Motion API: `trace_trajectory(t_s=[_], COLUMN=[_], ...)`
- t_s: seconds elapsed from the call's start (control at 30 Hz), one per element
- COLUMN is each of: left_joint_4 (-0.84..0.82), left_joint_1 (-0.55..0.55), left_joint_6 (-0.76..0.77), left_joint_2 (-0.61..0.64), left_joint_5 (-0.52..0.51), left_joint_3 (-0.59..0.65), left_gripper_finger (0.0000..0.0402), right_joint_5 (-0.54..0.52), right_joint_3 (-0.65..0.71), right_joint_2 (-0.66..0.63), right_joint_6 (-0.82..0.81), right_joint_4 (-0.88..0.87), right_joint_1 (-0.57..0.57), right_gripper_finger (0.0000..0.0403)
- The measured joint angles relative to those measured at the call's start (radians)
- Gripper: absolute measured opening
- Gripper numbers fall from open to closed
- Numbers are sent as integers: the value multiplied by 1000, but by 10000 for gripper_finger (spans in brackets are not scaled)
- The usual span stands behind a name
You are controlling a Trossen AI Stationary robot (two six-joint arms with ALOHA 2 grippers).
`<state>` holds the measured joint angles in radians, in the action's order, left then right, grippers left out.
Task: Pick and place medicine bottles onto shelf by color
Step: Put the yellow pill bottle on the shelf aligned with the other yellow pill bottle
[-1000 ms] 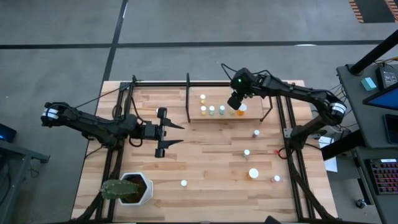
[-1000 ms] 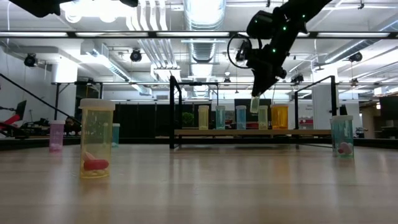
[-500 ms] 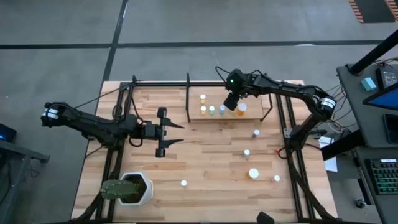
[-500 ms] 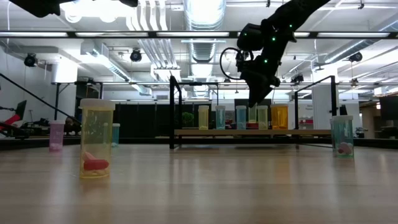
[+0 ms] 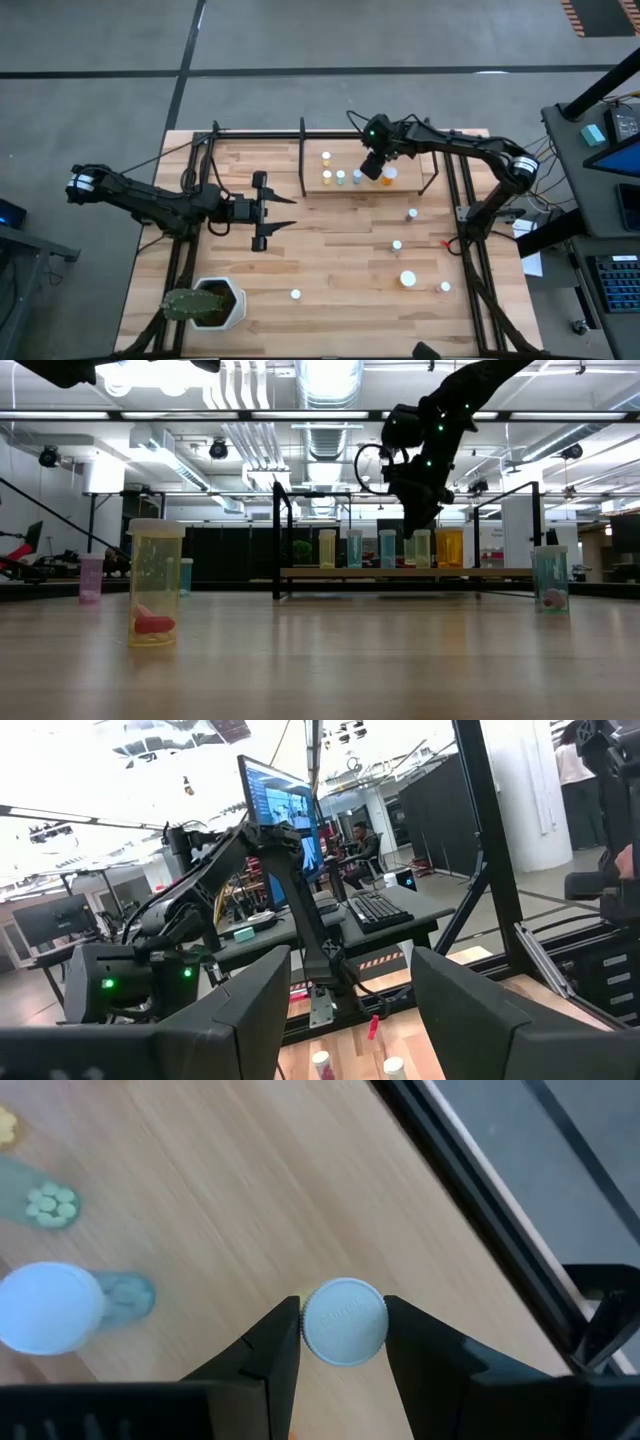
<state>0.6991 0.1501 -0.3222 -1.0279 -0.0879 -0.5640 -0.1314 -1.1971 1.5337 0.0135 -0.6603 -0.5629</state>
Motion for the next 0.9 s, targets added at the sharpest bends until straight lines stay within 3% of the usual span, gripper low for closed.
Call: trace_trajectory(t_s=[0.9], left_joint_4=[0], left_joint_1=[0], left_joint_6=[-4], left_joint_2=[0], left_joint_5=[0], left_joint_3=[1], left_gripper_finger=[192], right_joint_5=[0], right_joint_3=[10], right_joint_2=[13], right_joint_6=[-26], right_joint_4=[6], right_joint_1=[0], right_gripper_finger=[151])
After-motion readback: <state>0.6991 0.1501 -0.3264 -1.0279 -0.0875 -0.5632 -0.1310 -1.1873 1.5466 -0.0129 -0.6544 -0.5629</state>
